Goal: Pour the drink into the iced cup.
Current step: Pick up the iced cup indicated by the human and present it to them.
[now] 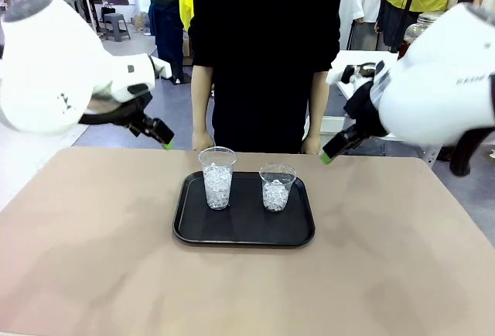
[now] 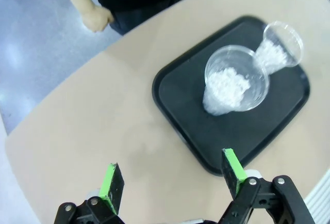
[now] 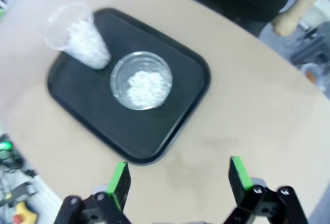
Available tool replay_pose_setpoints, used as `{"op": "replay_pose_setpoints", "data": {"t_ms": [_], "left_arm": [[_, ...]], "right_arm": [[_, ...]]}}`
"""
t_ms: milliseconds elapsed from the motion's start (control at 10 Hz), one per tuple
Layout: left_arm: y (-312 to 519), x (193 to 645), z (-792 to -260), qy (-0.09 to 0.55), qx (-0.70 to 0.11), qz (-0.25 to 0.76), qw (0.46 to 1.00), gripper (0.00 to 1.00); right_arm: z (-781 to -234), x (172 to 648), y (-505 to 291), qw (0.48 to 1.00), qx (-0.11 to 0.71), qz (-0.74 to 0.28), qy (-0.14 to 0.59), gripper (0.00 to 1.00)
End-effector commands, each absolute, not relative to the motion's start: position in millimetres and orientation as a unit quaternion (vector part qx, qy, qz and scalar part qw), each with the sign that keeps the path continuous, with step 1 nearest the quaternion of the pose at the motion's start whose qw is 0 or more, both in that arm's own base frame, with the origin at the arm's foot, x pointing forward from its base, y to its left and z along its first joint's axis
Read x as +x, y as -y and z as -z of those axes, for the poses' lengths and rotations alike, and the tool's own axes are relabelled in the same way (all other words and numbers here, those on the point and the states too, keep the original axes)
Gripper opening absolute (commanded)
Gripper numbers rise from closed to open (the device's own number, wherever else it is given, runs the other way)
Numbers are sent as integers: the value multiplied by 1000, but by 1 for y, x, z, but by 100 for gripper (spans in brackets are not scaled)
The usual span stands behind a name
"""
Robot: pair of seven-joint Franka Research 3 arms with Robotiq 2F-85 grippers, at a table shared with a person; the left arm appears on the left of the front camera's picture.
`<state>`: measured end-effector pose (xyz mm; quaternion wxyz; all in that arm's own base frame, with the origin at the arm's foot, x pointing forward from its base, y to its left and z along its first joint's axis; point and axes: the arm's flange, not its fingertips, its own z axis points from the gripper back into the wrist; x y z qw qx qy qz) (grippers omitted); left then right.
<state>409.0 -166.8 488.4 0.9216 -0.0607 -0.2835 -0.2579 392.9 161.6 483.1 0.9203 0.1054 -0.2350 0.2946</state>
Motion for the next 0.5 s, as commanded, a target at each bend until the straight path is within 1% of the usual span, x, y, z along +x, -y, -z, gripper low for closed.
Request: {"op": "replay_pose_setpoints", "data": {"t_ms": [0, 100, 200, 400], "left_arm": [[151, 421, -513, 267, -105, 244, 926, 100], [143, 428, -523, 259, -133, 226, 930, 100], [132, 435, -529, 245, -194, 202, 928, 100], [113, 445, -523, 224, -257, 159, 927, 100]], "right_arm": [[-511, 403, -138, 915, 186, -291, 206, 100], [-522, 406, -127, 913, 232, -278, 190, 100], [-529, 410, -114, 908, 276, -261, 177, 100], [-526, 421, -88, 887, 367, -236, 149, 100]]}}
